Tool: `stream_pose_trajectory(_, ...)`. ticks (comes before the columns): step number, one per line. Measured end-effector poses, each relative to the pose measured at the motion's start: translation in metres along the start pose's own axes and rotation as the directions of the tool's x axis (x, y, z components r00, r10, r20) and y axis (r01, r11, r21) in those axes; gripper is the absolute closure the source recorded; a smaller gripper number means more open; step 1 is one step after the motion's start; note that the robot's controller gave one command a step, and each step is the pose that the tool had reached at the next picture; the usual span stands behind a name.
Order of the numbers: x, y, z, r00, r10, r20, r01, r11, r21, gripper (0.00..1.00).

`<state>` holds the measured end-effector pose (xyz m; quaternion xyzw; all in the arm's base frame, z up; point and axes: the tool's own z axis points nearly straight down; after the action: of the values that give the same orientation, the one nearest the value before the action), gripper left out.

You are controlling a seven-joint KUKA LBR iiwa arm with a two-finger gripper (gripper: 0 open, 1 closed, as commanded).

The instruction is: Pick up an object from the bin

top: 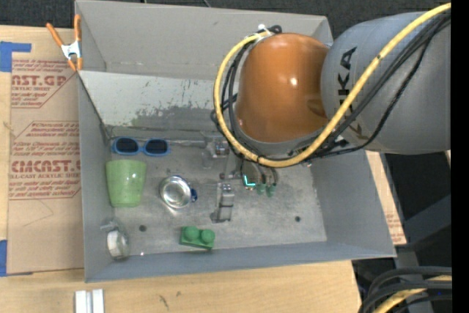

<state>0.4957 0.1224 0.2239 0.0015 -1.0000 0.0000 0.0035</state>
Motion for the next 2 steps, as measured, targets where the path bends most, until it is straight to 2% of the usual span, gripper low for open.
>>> stream_pose_trajectory(1,-0.075,0.018,0.065,1.0,-0.028,0.007,0.028,1.0,0.0,0.0)
stream_pose_trajectory(2,-0.041,0.0,0.159,0.998,0.063,-0.001,-0.063,0.998,0.001,0.0)
